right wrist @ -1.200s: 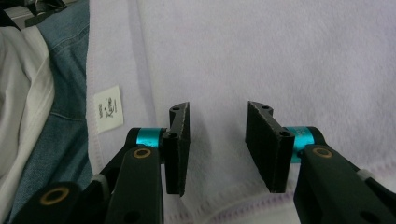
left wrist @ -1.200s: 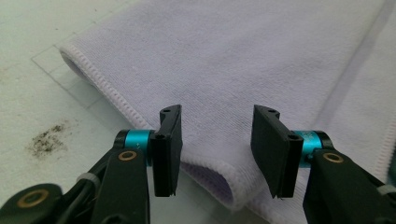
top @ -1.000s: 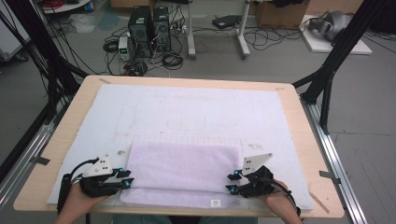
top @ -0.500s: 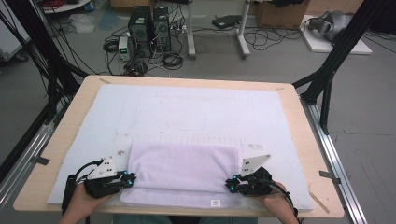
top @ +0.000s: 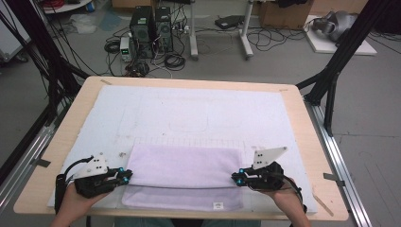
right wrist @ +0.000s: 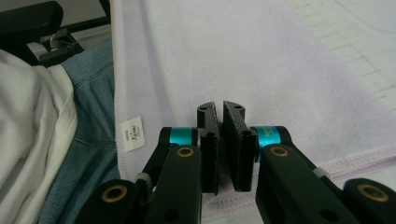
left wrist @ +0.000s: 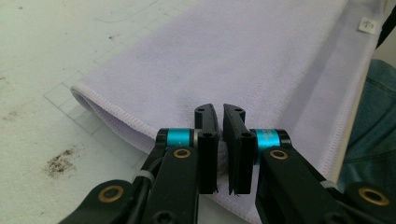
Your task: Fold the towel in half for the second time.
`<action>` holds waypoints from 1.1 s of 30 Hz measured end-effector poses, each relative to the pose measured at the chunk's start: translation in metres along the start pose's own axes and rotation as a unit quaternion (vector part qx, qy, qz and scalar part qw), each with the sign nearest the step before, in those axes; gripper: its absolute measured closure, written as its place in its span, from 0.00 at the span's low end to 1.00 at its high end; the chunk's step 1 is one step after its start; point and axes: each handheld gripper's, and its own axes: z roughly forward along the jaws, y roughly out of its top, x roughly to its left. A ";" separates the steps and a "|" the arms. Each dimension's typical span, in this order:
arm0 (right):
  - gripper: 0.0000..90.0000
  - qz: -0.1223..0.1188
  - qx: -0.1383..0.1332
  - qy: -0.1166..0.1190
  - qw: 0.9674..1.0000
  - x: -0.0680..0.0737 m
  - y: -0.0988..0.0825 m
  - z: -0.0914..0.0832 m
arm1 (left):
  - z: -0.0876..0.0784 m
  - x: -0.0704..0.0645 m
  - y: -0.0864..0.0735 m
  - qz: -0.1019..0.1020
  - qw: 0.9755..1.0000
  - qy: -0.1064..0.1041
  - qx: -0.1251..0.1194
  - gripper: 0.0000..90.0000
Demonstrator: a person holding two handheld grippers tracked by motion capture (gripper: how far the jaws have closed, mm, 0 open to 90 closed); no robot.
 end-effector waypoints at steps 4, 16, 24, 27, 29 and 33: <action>0.94 -0.014 -0.004 0.005 1.000 0.010 0.004 -0.010 | -0.010 -0.013 -0.002 0.004 1.000 -0.008 -0.005 0.93; 0.67 0.007 0.005 0.022 1.000 0.010 -0.010 -0.005 | -0.008 -0.012 -0.008 -0.019 1.000 -0.014 0.007 0.56; 0.52 0.047 0.015 -0.064 0.997 -0.035 -0.001 0.012 | 0.019 0.024 0.005 -0.059 0.997 0.044 -0.009 0.49; 0.48 0.053 0.031 -0.089 0.994 -0.048 0.001 0.020 | 0.031 0.037 0.006 -0.074 0.995 0.062 -0.007 0.47; 0.45 0.061 0.031 -0.096 0.993 -0.055 0.001 0.022 | 0.037 0.044 0.007 -0.081 0.994 0.072 -0.004 0.46; 0.44 0.079 0.039 -0.104 0.991 -0.067 -0.002 0.026 | 0.049 0.055 0.004 -0.099 0.992 0.080 0.015 0.44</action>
